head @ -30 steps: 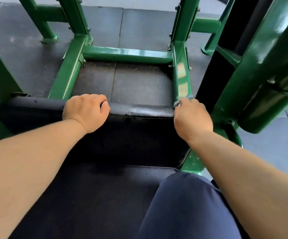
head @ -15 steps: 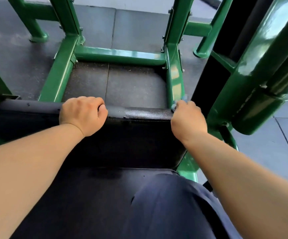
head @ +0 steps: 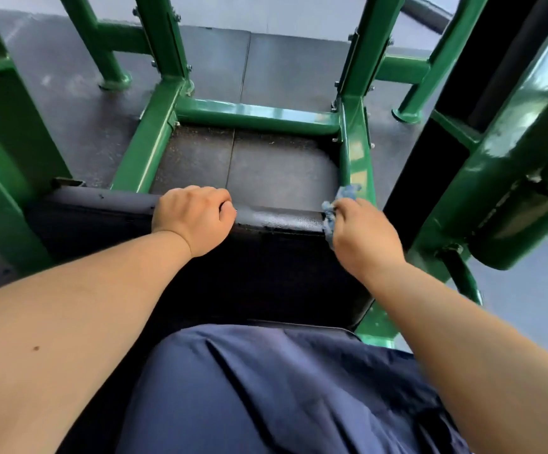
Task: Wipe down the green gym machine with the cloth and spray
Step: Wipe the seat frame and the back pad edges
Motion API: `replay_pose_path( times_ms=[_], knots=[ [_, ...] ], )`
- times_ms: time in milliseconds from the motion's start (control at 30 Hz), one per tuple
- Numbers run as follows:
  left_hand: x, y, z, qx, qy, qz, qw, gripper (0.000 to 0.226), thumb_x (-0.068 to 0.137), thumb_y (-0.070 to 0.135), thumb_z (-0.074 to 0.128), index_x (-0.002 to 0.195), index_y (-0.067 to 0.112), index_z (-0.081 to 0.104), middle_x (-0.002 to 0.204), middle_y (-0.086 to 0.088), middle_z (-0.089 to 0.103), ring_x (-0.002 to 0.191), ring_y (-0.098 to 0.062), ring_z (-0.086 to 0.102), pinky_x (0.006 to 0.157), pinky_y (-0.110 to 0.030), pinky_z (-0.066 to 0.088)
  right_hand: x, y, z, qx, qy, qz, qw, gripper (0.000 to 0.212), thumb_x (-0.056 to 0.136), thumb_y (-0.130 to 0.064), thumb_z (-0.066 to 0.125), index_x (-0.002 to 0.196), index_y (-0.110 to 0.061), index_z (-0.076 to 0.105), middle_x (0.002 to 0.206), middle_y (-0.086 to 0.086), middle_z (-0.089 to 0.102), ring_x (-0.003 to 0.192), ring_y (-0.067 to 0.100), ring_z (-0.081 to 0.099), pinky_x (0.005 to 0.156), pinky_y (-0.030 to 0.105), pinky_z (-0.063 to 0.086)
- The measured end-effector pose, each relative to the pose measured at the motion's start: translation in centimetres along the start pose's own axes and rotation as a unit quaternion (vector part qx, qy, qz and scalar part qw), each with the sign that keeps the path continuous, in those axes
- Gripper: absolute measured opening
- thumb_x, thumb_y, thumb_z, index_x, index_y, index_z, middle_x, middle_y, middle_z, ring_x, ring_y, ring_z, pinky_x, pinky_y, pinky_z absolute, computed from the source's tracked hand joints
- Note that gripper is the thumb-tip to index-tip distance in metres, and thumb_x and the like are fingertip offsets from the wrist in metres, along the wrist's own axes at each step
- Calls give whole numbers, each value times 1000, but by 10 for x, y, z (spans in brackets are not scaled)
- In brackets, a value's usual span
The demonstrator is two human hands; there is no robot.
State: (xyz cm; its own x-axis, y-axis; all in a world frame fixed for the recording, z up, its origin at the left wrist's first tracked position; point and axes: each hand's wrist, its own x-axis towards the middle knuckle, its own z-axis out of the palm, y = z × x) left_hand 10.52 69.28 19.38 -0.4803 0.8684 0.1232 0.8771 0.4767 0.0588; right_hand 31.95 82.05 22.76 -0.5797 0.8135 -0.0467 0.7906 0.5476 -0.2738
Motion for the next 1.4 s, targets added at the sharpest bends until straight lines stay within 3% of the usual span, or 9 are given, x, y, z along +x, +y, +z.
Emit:
replay_pose_path(
  times_ms=[133, 267, 400, 600, 767, 867, 1067, 1168, 1401],
  knots=[
    [5, 8, -12, -105, -56, -110, 987, 30, 97, 31, 39, 118, 27, 60, 119, -9, 65, 108, -33, 59, 86, -37, 43, -1, -99, 21, 223, -103, -152, 957, 37, 100, -19, 41, 136, -20, 50, 132, 13, 58, 117, 29, 54, 95, 32, 40],
    [12, 15, -38, -496, 8, -131, 858, 37, 95, 27, 43, 129, 33, 54, 138, 2, 50, 127, -13, 46, 110, -28, 30, 14, -75, 2, 344, -72, -34, 935, 43, 103, -21, 35, 146, -27, 37, 134, 13, 57, 118, 28, 53, 90, 25, 36],
    [3, 75, -25, -176, -84, 89, 977, 43, 87, 59, 37, 114, 41, 64, 138, 10, 53, 121, -16, 52, 104, -32, 37, 13, -3, -4, 196, 5, 52, 979, 32, 101, -22, 36, 125, -20, 57, 122, 10, 64, 113, 32, 56, 89, 33, 41],
    [-9, 20, -6, -90, 27, 126, 988, 47, 90, 38, 29, 99, 20, 72, 98, 1, 70, 96, -28, 63, 76, -40, 52, 6, -5, 3, -20, -28, 4, 999, 36, 100, -34, 32, 90, -11, 58, 97, 14, 66, 91, 37, 57, 77, 38, 39],
    [-28, -112, -34, -81, -2, -72, 994, 35, 96, 25, 40, 105, 19, 72, 110, -4, 68, 108, -27, 58, 92, -36, 44, 27, -75, 19, 15, -93, -72, 993, 36, 101, -34, 27, 82, -15, 51, 89, 11, 60, 81, 32, 47, 73, 36, 37],
    [-19, -114, -35, -68, -20, -174, 982, 30, 95, 26, 42, 97, 21, 71, 112, -3, 64, 103, -30, 56, 84, -35, 43, 29, -92, 31, -19, -86, -58, 994, 36, 98, -32, 26, 79, -17, 52, 78, 4, 48, 76, 29, 44, 71, 34, 33],
    [-2, 2, -21, -167, -6, -22, 986, 32, 98, 30, 40, 117, 27, 66, 119, 4, 66, 111, -25, 56, 89, -34, 45, 34, -89, 36, -47, -73, -31, 996, 35, 97, -34, 26, 77, -21, 53, 98, 8, 64, 79, 28, 46, 70, 34, 36],
    [-11, -30, -21, -168, -5, 36, 985, 33, 97, 30, 40, 113, 28, 70, 115, 7, 66, 108, -21, 56, 89, -34, 46, 35, -90, 39, -54, -71, -46, 995, 38, 98, -35, 25, 83, -21, 57, 102, 8, 65, 81, 27, 46, 70, 34, 36],
    [-25, -162, -30, -69, 6, -241, 968, 33, 94, 26, 40, 98, 20, 72, 114, -5, 61, 104, -34, 55, 86, -40, 48, 36, -91, 39, -62, -83, -44, 994, 38, 97, -34, 25, 82, -20, 57, 92, 6, 60, 81, 27, 47, 69, 33, 37]
  ],
)
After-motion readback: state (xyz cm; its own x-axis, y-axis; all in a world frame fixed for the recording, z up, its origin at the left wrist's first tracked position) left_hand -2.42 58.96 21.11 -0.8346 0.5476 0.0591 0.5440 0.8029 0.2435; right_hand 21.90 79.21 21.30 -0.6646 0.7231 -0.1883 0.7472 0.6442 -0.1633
